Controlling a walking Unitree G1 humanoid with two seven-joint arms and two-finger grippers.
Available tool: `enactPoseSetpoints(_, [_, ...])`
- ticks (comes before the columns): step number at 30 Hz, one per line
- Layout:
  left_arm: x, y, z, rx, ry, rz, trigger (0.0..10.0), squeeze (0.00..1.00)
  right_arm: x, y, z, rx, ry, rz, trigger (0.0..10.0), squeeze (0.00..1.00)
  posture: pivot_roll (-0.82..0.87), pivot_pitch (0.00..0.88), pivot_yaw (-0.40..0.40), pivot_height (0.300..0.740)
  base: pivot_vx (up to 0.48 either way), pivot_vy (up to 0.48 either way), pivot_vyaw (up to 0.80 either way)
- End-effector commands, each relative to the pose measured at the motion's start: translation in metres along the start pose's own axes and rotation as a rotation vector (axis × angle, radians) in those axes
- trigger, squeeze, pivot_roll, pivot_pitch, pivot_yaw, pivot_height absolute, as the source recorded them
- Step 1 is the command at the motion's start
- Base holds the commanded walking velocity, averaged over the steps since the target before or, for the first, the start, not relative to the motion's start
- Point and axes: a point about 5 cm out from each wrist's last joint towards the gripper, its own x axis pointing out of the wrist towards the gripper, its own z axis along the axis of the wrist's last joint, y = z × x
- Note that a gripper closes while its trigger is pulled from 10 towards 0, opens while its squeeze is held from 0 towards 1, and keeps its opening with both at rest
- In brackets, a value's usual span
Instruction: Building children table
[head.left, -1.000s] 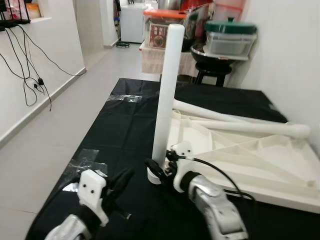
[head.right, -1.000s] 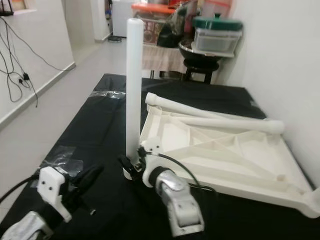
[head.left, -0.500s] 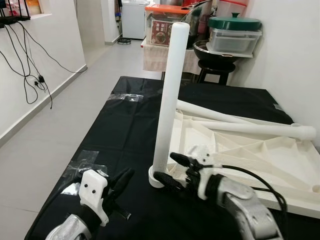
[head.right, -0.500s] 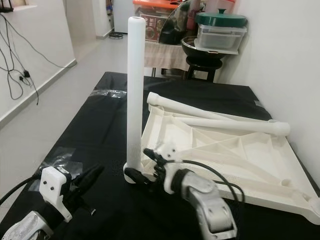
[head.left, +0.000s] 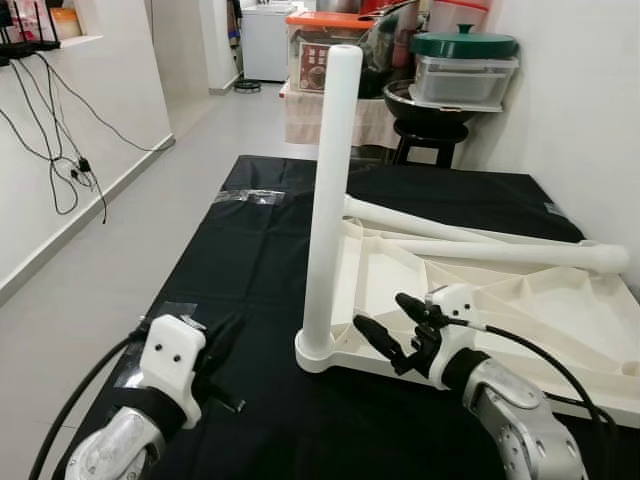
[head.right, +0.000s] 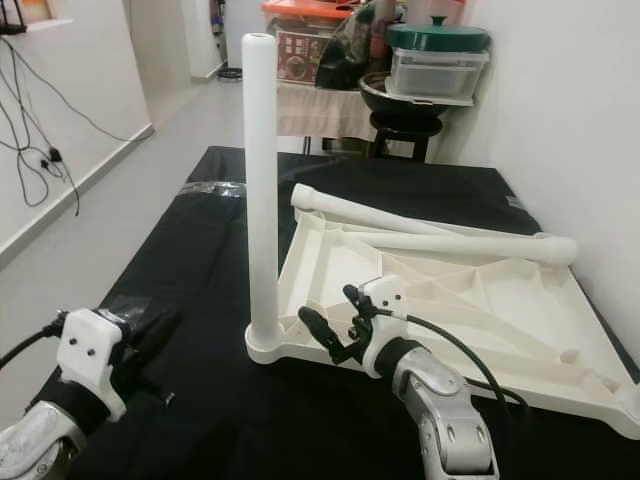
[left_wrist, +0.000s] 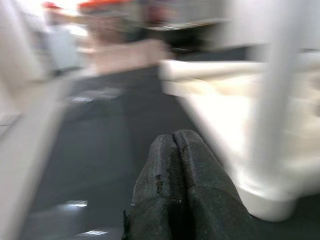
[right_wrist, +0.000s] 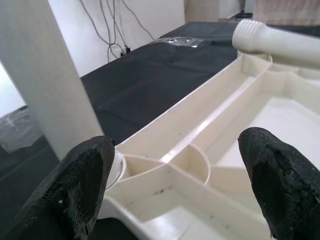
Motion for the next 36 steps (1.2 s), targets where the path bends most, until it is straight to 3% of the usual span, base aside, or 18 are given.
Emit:
enactPoseSetpoints(1, [0.001,0.006,-0.013,0.034,0.074,0.101,10.0,0.0,-0.006,0.0,0.001,0.015,-0.015,-0.033,10.0,0.0,-0.05,0.0,-0.047,0.74,0.0,0.0,0.0])
enactPoseSetpoints(5, [0.001,0.009,-0.019,0.042,0.099,0.181,10.0,0.0,-0.012,0.001,0.0,0.011,-0.017,-0.064,10.0,0.0,-0.07,0.0,-0.053,0.74,0.0,0.0,0.0])
enactPoseSetpoints(8, [-0.005,0.012,-0.023,-0.014,0.111,0.252,10.0,0.0,-0.022,0.005,-0.004,0.005,-0.02,-0.095,10.0,0.0,-0.08,0.0,-0.052,0.74,0.0,0.0,0.0])
enactPoseSetpoints(10, [-0.01,0.01,-0.027,-0.04,0.126,0.25,10.0,0.0,-0.027,0.006,-0.004,0.007,-0.029,-0.11,10.0,0.0,-0.09,0.003,-0.05,0.74,0.0,0.304,0.0])
enactPoseSetpoints(13, [-0.013,0.001,-0.03,-0.001,0.15,0.193,10.0,0.0,-0.029,0.003,-0.003,0.011,-0.034,-0.12,10.0,0.0,-0.08,0.004,-0.054,0.74,0.0,0.414,0.0])
enactPoseSetpoints(19, [-0.01,-0.002,-0.03,0.004,0.147,0.179,10.0,0.0,-0.034,0.002,-0.003,0.017,-0.039,-0.111,10.0,0.0,-0.08,0.005,-0.055,0.74,0.0,0.476,0.0])
enactPoseSetpoints(23, [-0.008,-0.002,-0.03,0.0,0.141,0.161,10.0,0.0,-0.047,0.005,-0.005,0.018,-0.029,-0.058,10.0,0.0,-0.09,0.01,-0.046,0.74,0.0,0.476,0.0])
enactPoseSetpoints(31, [-0.005,-0.003,-0.031,-0.005,0.136,0.134,10.0,0.0,-0.04,0.003,-0.003,-0.034,-0.023,-0.054,10.0,0.0,-0.09,0.007,-0.042,0.74,0.0,0.476,0.0])
enactPoseSetpoints(36, [-0.003,-0.007,-0.029,-0.014,0.116,0.092,10.0,0.0,-0.03,-0.022,0.007,-0.054,-0.016,-0.199,10.0,0.0,-0.08,0.0,-0.046,0.74,0.0,0.286,0.0])
